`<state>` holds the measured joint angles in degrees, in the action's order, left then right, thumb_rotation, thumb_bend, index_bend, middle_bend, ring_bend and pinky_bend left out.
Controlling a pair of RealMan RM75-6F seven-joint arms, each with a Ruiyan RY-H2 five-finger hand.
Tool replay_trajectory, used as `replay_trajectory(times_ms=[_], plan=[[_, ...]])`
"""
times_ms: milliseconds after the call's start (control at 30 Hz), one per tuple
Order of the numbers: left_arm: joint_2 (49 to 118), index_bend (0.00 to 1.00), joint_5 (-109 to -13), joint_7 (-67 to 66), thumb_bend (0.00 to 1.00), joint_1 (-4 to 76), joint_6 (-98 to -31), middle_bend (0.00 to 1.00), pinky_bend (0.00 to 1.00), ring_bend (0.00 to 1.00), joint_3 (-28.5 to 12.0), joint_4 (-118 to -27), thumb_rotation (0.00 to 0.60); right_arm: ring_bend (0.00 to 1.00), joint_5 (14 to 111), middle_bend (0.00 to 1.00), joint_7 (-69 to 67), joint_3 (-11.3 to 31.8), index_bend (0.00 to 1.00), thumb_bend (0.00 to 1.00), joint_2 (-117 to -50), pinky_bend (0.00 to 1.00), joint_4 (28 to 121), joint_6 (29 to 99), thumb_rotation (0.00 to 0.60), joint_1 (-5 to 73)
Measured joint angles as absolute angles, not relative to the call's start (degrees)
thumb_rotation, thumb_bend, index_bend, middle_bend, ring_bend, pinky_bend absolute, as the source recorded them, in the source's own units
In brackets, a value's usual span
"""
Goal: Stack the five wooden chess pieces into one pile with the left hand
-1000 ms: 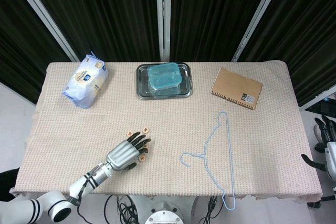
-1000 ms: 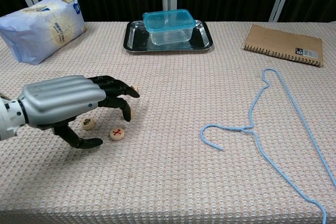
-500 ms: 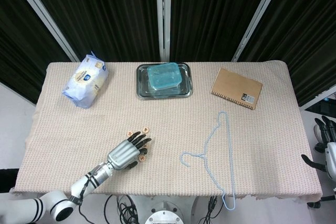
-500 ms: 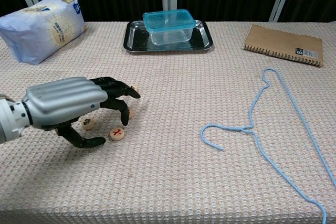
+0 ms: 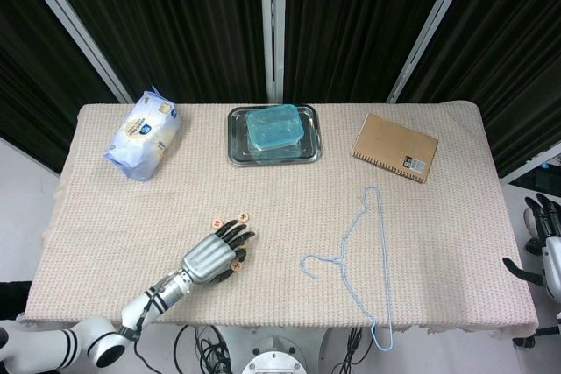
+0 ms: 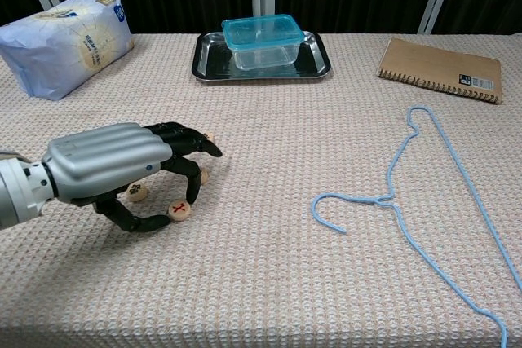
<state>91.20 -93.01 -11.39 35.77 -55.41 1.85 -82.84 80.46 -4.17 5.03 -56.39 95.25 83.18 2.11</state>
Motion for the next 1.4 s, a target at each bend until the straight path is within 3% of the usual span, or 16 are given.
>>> replay_trajectory(times_ms=[533,933,1400], plan=[[91.36,0.49,-93.05,-9.07,0.31,35.75,-57.43,0.09,0.00,0.00,2.55,-82.14,0.600,0.00,80.11,0.00,-3.97,5.14,0.00,0.08,-56.42,0.00,95.30,82.85,0.600,2.22],[85.61,0.49,-92.06,-9.86,0.31,33.76,-61.68,0.09,0.00,0.00,2.15,-86.11,0.600,0.00,80.21,0.00,-3.79,5.06,0.00,0.08,-56.50,0.00,95.31,82.52,0.600,2.39],[85.63,0.50,-89.76,-9.45,0.31,33.10,-60.24,0.09,0.00,0.00,2.48,-84.47,0.600,0.00,80.16,0.00,-3.39,5.00,0.00,0.08,-56.60,0.00,95.46,82.40,0.600,2.44]])
